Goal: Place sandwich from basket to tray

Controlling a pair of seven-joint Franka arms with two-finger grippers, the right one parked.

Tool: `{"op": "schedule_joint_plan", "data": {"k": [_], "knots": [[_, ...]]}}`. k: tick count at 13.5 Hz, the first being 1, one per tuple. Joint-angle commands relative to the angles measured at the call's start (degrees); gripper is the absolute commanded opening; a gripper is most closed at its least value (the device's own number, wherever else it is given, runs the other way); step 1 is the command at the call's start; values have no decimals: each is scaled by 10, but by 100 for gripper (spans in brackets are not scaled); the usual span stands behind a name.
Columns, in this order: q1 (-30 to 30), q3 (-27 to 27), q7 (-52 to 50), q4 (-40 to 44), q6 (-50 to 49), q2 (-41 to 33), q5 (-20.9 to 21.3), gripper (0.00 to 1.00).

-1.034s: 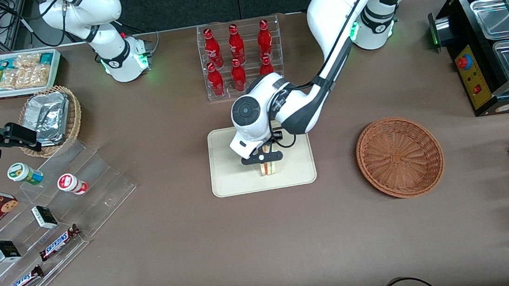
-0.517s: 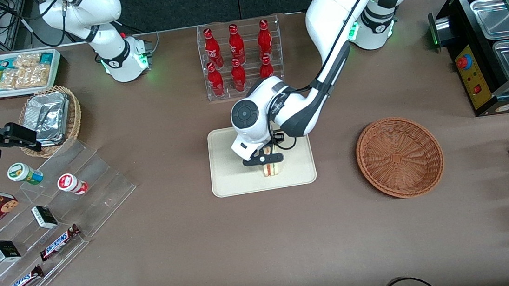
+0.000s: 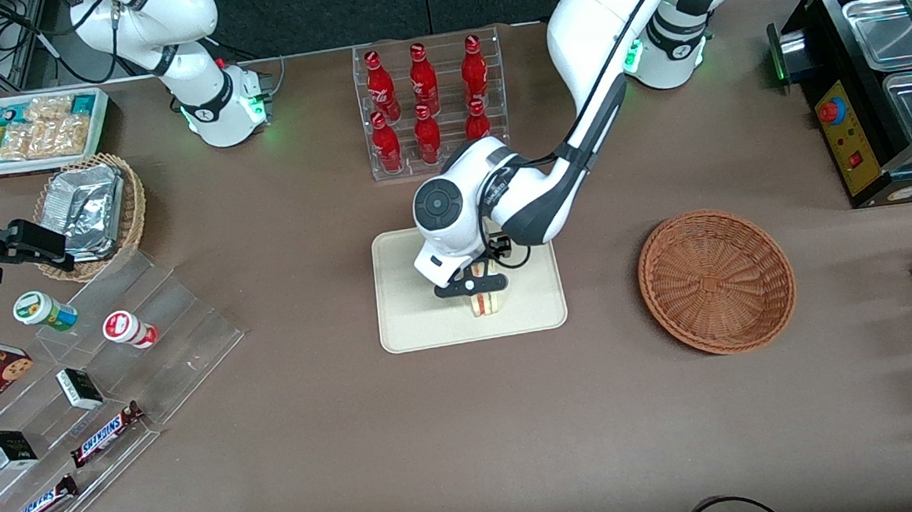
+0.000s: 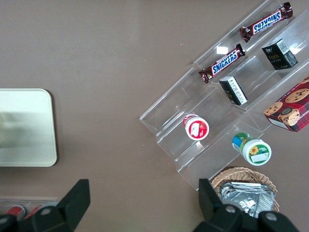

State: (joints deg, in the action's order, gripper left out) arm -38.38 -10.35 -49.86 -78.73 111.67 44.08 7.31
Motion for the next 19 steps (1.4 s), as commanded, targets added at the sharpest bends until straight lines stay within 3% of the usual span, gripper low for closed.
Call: {"op": "schedule_joint_plan", "data": {"k": [1,7,10,15,19], "knots": [[-6,6,-6,16,-15,-14,7,100],[22,8,-16,36,-73,-82,-4,100],[82,7,-8,37,-93,-129,-61,100],[151,9,-4,30,-153,-160,-55,100],[208,9,66,29,-217,-186,-54,100]]}}
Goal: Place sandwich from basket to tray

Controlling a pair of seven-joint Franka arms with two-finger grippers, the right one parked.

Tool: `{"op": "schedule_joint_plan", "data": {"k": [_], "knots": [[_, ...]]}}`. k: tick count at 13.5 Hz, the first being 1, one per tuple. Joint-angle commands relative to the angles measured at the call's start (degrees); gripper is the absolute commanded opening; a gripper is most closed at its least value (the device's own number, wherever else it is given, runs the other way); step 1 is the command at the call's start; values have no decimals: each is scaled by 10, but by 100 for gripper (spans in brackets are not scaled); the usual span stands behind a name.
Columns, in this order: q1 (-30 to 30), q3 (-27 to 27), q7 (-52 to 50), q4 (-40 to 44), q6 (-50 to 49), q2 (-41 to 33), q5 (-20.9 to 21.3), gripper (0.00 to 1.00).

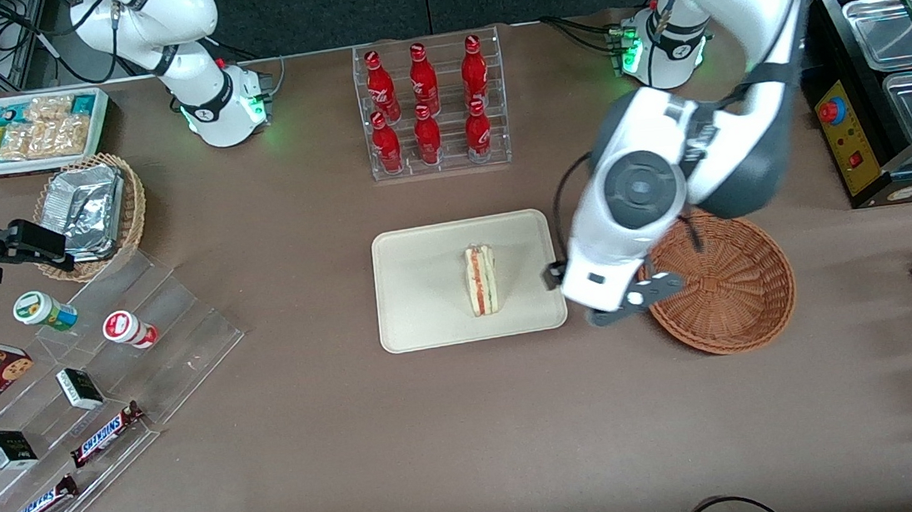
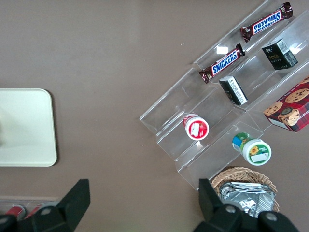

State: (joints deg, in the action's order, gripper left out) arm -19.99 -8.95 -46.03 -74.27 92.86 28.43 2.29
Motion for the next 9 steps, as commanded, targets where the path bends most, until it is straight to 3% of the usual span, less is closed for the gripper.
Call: {"op": "schedule_joint_plan", "data": {"k": [1,6,9], "knots": [[40,-5,40,-18,-36,-38,-4,100],[145,-12,238,-65,-112,-126,-13,100],[184,-11,296,-66,-176,-174,-26,100]]}}
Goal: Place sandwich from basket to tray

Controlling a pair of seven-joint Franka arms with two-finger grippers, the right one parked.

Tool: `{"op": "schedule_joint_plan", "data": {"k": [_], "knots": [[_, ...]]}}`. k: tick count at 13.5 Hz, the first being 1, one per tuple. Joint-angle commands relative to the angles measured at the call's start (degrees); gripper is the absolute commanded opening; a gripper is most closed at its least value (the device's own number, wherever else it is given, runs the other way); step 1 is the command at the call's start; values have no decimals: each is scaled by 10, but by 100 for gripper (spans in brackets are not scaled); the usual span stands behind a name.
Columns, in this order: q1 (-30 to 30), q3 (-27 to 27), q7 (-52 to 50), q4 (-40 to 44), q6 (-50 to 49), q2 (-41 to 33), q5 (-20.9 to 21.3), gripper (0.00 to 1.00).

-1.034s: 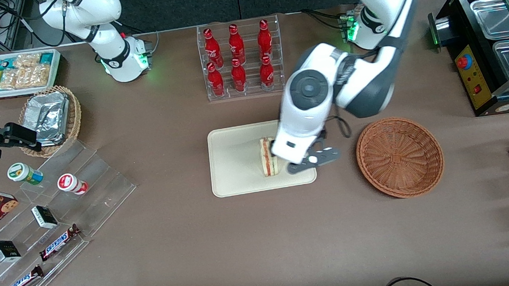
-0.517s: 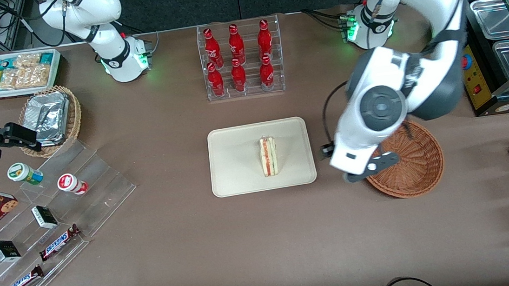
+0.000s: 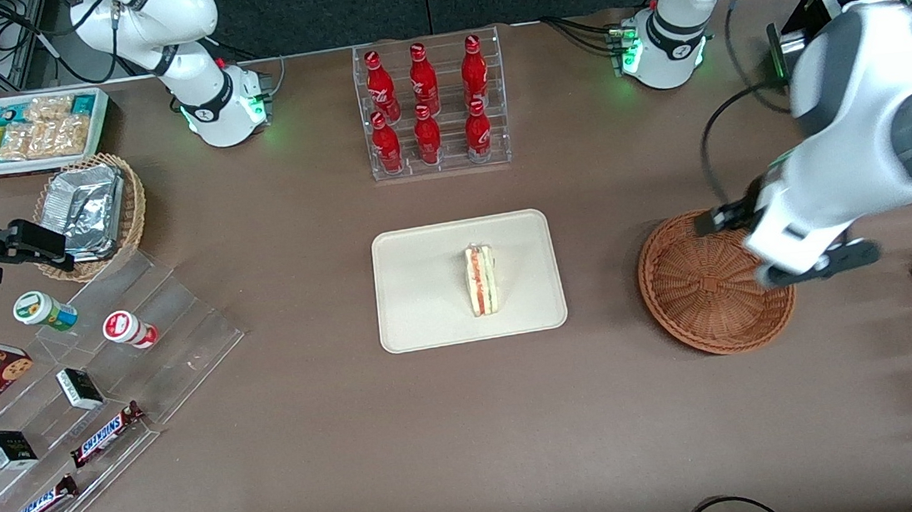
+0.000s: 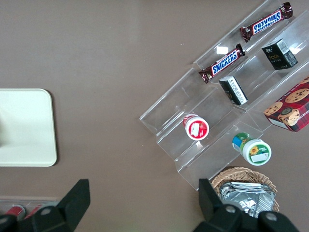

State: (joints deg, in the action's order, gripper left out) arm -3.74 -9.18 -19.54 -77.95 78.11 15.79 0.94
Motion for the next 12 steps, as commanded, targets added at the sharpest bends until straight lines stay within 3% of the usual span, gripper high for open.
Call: {"op": "schedule_joint_plan", "data": {"k": [1,5,12], "knots": [[28,-9,40,-29,-57,-62,-13,100],[64,-19,85,-57,-107,-109,-13,100],[98,-30,115,-101,-58,-121,-4,100]]}}
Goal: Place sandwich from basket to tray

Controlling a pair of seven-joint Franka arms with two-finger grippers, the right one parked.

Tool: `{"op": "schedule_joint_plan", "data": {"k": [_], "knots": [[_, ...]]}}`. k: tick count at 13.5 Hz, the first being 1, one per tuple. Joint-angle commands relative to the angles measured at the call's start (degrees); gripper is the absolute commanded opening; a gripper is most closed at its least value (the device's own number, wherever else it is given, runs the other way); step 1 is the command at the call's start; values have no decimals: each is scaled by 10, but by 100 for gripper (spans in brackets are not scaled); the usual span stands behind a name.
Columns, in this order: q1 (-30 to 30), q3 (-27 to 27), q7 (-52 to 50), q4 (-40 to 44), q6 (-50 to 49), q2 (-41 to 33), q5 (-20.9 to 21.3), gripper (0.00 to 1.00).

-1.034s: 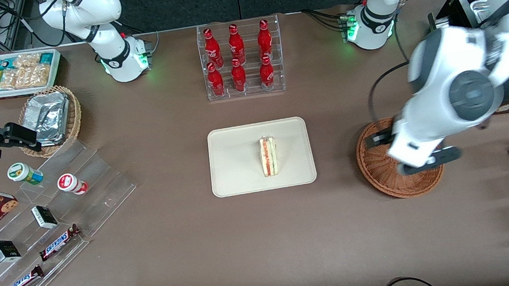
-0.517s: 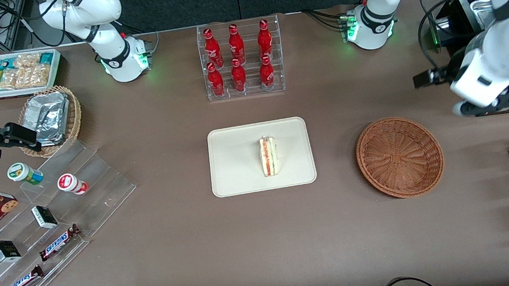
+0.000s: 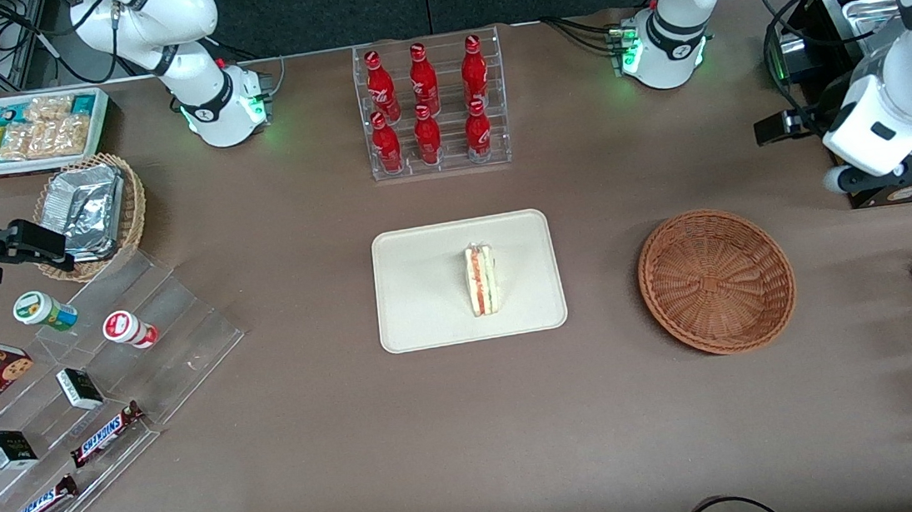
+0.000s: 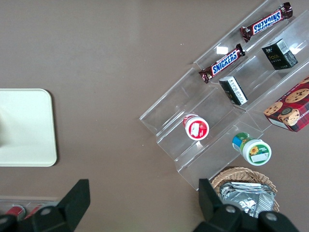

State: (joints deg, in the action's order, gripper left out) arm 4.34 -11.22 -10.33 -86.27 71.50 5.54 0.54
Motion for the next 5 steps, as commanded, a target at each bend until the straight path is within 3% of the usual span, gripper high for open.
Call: {"op": "schedule_joint_plan", "data": {"k": [1,5], "knots": [[17,-10,26,-42,13,-45,0,100],[16,-5,38,-85,36,-79,1,100]]}}
